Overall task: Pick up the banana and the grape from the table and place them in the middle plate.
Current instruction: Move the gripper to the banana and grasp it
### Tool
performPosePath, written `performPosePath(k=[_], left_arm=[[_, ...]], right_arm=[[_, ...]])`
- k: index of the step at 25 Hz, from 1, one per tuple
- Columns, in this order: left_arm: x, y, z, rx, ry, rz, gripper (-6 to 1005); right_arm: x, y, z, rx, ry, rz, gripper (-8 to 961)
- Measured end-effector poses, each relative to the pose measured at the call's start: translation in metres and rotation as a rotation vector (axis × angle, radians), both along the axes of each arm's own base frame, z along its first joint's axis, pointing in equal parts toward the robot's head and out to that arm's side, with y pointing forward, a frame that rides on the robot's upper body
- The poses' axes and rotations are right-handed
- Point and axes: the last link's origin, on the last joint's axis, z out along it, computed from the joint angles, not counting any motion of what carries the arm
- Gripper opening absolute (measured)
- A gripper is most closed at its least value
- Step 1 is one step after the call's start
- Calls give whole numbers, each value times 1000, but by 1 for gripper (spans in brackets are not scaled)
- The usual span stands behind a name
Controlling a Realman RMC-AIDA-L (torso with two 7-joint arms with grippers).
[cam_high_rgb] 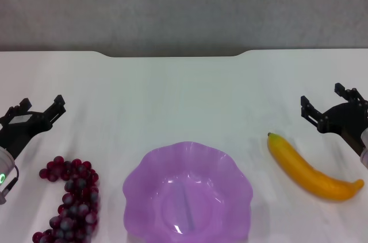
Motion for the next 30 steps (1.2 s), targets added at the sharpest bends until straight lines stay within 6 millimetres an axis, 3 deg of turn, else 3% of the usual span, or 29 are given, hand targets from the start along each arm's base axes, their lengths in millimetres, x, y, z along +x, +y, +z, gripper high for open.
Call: performPosePath(k=[7,9,14,19,24,30], left_arm=[[10,11,4,-67,4,-10,891],[28,6,10,-37,13,-52,891],[52,-5,22,15,58,-30,891],[66,-10,28,-9,96,59,891],[60,-12,27,-24,119,89,891],[39,-22,32,7,105,123,891]], right_arm=[[1,0,0,-2,-4,-3,858],[1,0,-1,-4,-5,-1,858],[-1,1,-3,-18,-11,1,857],[-1,2,-6,-32,-17,-7,857],[-7,3,-9,-41,-12,9,857],[-32,0,-20,-45,-4,83,857]])
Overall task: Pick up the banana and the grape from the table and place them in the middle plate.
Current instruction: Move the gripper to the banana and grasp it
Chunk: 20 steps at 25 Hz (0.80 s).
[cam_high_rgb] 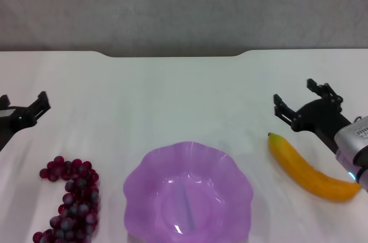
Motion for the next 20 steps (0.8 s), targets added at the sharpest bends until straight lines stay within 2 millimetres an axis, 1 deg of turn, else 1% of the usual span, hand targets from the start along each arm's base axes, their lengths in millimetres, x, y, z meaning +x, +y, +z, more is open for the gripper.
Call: performPosePath(k=[2,4,7,9,11,14,16,20], left_arm=[[-2,-1,1,3,0,7,891],[-5,-1,2,6,1,13,891],[-5,-1,2,8,0,13,891],[-7,-1,1,5,0,19,891],[-10,-1,0,1,0,26,891],[-12,-1,0,1,-2,34,891],[-14,-1,0,3,-2,39,891],[-16,0,0,3,-1,45,891]], right_arm=[[-6,-1,1,1,0,1,857],[-11,0,7,-2,0,-22,857],[-22,1,23,-3,-12,-60,857],[-27,-1,31,-6,-26,-88,857],[-36,2,38,-27,-32,-129,857],[-47,6,44,-129,-26,-192,857],[-49,7,49,-226,-18,-240,857],[-57,12,69,-352,-9,-301,857]])
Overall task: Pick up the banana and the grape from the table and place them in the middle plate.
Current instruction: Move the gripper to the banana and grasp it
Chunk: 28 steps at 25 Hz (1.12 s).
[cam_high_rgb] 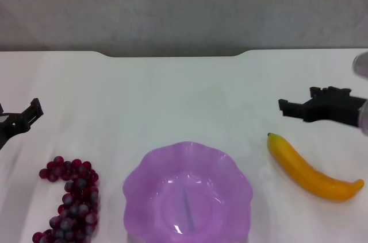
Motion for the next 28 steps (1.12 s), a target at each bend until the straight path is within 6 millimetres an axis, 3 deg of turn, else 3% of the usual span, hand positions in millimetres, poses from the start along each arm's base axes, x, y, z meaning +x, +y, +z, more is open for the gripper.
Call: performPosePath(k=[7,12,21,28], left_arm=[[-1,2,-1,-1,0,3,891],[1,2,0,3,-2,-8,891],[3,3,1,10,-5,-21,891],[4,4,1,11,-6,-23,891]], right_arm=[[-23,9,38,-159,-75,-160,857],[-27,17,51,-243,-125,-282,855],[9,24,31,-353,-263,-461,853],[9,29,22,-349,-271,-430,852]])
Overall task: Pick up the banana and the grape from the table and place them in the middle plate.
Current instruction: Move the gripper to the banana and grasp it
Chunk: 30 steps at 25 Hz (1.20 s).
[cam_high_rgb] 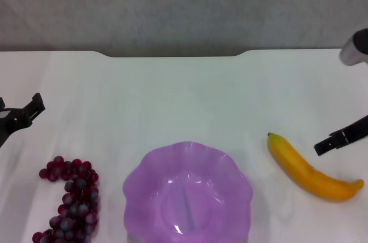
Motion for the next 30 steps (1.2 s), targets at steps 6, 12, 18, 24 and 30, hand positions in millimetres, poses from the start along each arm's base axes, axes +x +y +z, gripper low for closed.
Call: performPosePath(k=[6,12,18,24,30], left_arm=[[0,2,-2,-4,0,-2,891],[2,3,-2,-2,-4,-13,891],[3,3,-3,-3,-4,-17,891],[4,3,-3,-3,-6,-22,890],[4,3,-3,-2,-7,-24,890]], right_arm=[[0,1,-26,-38,19,27,851],[7,1,-38,-48,5,31,851],[12,3,-48,-63,13,28,850],[12,4,-61,-98,13,34,850],[15,5,-64,-110,-2,34,851]])
